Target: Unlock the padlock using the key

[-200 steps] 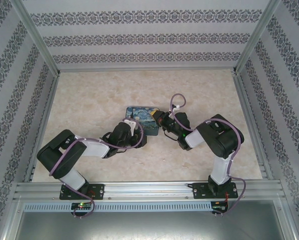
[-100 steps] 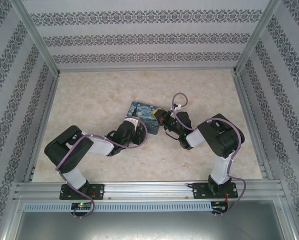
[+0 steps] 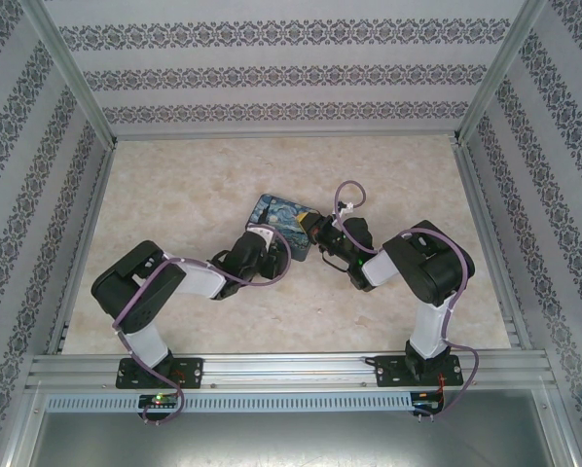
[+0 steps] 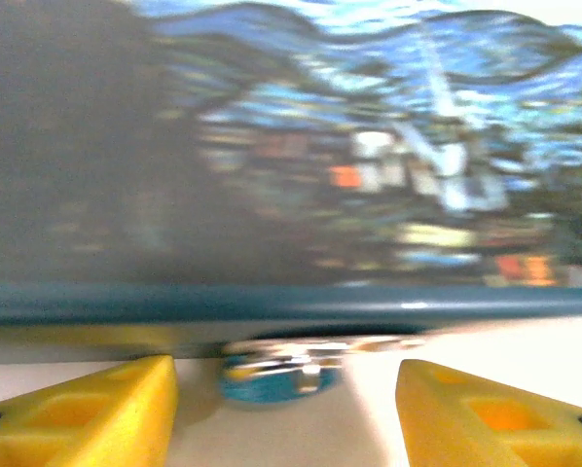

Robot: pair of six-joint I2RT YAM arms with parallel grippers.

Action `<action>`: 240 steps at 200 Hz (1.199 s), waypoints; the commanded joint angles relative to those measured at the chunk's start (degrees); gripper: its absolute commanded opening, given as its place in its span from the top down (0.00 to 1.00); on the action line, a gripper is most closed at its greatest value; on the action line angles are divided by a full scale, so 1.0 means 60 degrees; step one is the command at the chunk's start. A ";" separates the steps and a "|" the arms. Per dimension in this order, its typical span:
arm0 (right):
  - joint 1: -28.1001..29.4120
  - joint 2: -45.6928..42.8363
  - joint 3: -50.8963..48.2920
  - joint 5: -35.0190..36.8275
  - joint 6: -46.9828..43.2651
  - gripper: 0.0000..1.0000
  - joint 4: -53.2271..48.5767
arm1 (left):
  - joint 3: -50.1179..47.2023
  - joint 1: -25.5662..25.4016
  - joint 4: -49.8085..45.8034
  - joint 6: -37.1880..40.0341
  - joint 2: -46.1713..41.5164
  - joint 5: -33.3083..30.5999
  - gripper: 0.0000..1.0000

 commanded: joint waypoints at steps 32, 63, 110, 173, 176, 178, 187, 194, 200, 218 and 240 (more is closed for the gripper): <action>-0.0115 0.0378 -0.0156 -0.0109 0.0012 1.00 -0.0105 | 0.0609 0.0037 0.0148 -0.0676 -0.0178 0.2148 0.38; -0.0130 0.0409 -0.0186 -0.0123 0.0027 1.00 -0.0072 | 0.0579 0.0110 0.0436 -0.1192 -0.0067 0.2158 0.38; -0.0131 0.0478 -0.0171 -0.0141 0.0064 1.00 0.0029 | 0.0234 0.0434 0.1478 -0.2482 0.0332 0.2411 0.38; -0.0132 0.0482 -0.0200 -0.0143 0.0098 1.00 0.0077 | -0.0489 0.0711 0.3490 -0.4256 0.0791 0.2977 0.37; -0.0130 0.0469 -0.0200 -0.0142 0.0100 1.00 0.0071 | -0.0520 0.0714 0.3560 -0.4325 0.0810 0.2998 0.37; -0.0130 0.0470 -0.0200 -0.0150 0.0108 1.00 0.0068 | -0.0531 0.0714 0.3634 -0.4367 0.0811 0.3016 0.37; -0.0130 0.0471 -0.0208 -0.0140 0.0099 1.00 0.0077 | -0.0640 0.0715 0.3893 -0.4552 0.0794 0.3068 0.38; -0.0130 0.0459 -0.0215 -0.0145 0.0100 1.00 0.0076 | -0.0709 0.0707 0.4052 -0.4674 0.0785 0.3093 0.38; -0.0130 0.0461 -0.0222 -0.0139 0.0103 1.00 0.0088 | -0.0770 0.0718 0.4146 -0.4787 0.0753 0.3122 0.38; -0.0130 0.0456 -0.0230 -0.0147 0.0115 1.00 0.0091 | -0.0963 0.0715 0.4452 -0.5045 0.0627 0.3131 0.39; -0.0130 0.0455 -0.0226 -0.0152 0.0097 1.00 0.0091 | -0.1090 0.0714 0.4474 -0.5092 0.0432 0.3169 0.39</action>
